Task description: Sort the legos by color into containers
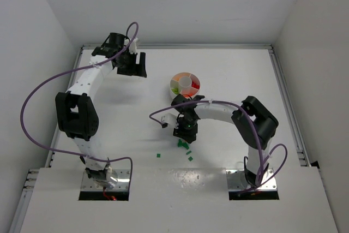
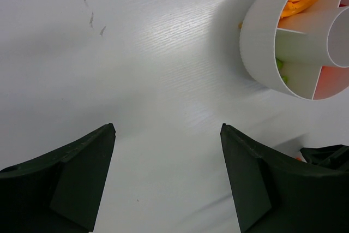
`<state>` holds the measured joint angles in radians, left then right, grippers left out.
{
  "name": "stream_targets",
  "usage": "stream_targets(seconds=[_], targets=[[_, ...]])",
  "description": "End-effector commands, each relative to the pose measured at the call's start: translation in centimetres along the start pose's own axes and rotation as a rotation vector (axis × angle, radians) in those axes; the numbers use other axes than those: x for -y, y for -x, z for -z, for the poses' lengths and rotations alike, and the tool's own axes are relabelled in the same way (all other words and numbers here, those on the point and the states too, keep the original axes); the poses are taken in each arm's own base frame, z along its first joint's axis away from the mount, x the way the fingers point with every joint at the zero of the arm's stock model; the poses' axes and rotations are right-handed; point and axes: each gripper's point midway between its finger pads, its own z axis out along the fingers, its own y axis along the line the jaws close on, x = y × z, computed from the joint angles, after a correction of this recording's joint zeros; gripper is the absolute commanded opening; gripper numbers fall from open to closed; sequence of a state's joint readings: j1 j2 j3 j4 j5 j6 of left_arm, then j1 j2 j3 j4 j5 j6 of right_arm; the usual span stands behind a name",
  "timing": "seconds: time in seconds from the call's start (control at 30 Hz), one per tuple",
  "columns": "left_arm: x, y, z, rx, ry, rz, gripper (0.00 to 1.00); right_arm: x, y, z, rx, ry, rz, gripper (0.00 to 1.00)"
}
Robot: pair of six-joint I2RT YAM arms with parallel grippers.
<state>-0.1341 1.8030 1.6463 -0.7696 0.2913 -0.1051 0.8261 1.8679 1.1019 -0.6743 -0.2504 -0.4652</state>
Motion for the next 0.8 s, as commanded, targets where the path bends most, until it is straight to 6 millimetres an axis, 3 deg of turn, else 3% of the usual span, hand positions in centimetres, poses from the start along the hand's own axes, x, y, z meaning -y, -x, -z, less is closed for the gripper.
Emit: stream_targets(seconds=[0.0, 0.3, 0.67, 0.77], targets=[[-0.3, 0.4, 0.5, 0.022, 0.001, 0.002, 0.84, 0.6, 1.1, -1.1, 0.01, -0.012, 0.008, 0.45], [-0.8, 0.1, 0.5, 0.015, 0.007, 0.011, 0.84, 1.0, 2.3, -1.6, 0.007, -0.018, 0.018, 0.44], [-0.8, -0.2, 0.3, 0.007, 0.007, 0.014, 0.84, -0.5, -0.8, -3.6, -0.081, -0.053, 0.036, 0.39], [-0.8, -0.2, 0.3, 0.007, 0.007, 0.014, 0.84, -0.9, -0.9, -3.9, -0.074, -0.055, 0.039, 0.33]])
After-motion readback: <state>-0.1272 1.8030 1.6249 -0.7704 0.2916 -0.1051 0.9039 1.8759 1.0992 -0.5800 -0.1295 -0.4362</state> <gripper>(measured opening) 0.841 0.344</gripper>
